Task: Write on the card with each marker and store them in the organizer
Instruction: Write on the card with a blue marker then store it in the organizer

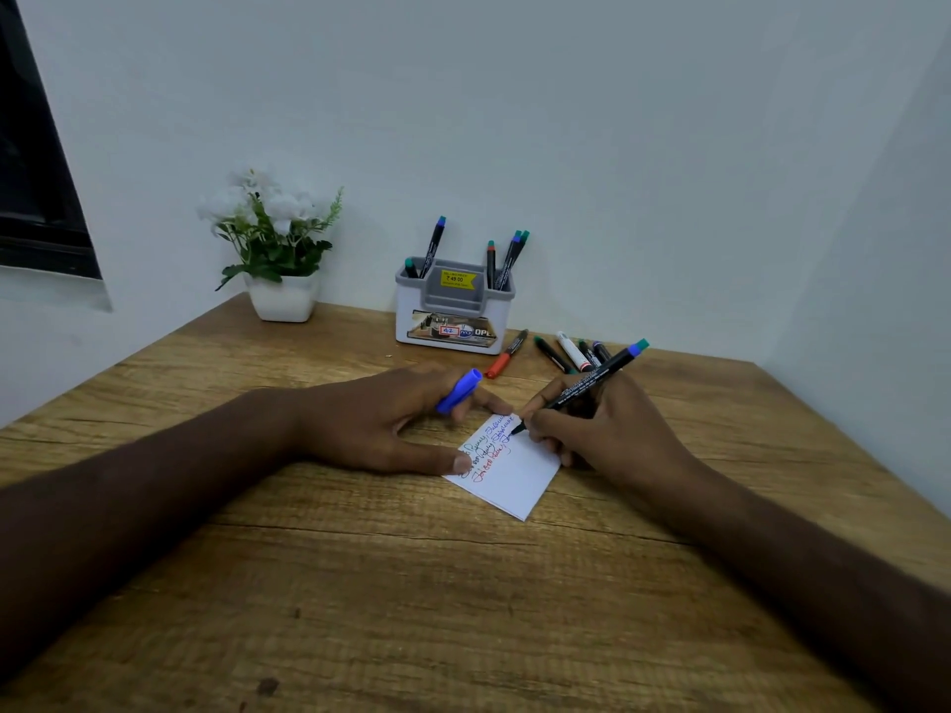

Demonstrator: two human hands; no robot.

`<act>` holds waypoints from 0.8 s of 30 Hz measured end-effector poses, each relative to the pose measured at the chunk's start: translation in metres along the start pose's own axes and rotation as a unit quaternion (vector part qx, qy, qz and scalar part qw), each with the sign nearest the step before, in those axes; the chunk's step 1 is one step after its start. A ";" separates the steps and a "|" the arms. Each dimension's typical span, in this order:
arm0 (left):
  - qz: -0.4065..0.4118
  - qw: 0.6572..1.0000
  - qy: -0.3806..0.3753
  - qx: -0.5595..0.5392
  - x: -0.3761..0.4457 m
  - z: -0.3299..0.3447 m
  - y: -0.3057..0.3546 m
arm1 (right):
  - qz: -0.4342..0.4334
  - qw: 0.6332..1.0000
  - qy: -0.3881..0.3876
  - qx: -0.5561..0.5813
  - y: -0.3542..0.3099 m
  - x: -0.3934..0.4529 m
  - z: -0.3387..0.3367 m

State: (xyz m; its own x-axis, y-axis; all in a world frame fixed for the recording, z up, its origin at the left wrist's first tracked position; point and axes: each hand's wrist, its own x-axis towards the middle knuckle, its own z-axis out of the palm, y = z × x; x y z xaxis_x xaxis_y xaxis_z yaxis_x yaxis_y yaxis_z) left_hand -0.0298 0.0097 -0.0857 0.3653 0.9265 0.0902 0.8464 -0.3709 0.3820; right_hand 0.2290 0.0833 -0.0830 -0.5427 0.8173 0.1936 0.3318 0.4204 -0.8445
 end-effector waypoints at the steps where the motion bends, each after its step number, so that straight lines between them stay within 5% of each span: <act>1: 0.001 1.000 0.000 0.001 0.000 0.000 -0.001 | -0.002 1.000 0.001 0.001 0.000 0.000 0.000; 24: 0.016 1.000 -0.007 -0.001 0.000 -0.001 0.002 | -0.009 1.000 0.004 -0.001 0.002 0.001 0.000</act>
State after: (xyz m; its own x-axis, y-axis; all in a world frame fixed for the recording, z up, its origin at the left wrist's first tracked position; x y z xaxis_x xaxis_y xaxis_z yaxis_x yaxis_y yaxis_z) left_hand -0.0289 0.0089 -0.0844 0.3979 0.9130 0.0899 0.8335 -0.4007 0.3805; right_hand 0.2292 0.0851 -0.0844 -0.5422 0.8126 0.2137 0.3230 0.4363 -0.8398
